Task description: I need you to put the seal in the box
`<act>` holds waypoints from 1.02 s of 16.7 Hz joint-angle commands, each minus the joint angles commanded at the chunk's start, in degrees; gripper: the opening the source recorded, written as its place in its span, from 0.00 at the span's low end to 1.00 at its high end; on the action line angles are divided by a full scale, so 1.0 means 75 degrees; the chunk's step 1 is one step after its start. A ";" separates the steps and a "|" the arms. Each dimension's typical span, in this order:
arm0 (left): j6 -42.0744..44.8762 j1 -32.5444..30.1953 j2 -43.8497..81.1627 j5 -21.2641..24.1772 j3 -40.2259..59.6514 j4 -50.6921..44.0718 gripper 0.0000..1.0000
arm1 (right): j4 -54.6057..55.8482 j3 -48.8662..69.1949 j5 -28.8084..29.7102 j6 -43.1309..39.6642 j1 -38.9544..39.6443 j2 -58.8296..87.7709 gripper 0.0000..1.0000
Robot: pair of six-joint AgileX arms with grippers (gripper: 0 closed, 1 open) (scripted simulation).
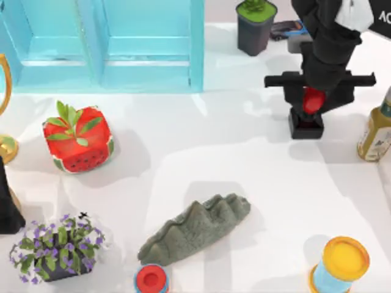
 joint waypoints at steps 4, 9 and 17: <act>0.0000 0.0000 0.0000 0.0000 0.0000 0.0000 1.00 | -0.0530 0.0628 -0.0035 0.0060 0.0071 -0.0001 0.00; 0.0000 0.0000 0.0000 0.0000 0.0000 0.0000 1.00 | -0.2005 0.2295 0.0007 0.0123 0.0136 0.0246 0.00; 0.0000 0.0000 0.0000 0.0000 0.0000 0.0000 1.00 | -0.3368 0.3778 0.0006 -0.0018 -0.0023 0.0417 0.00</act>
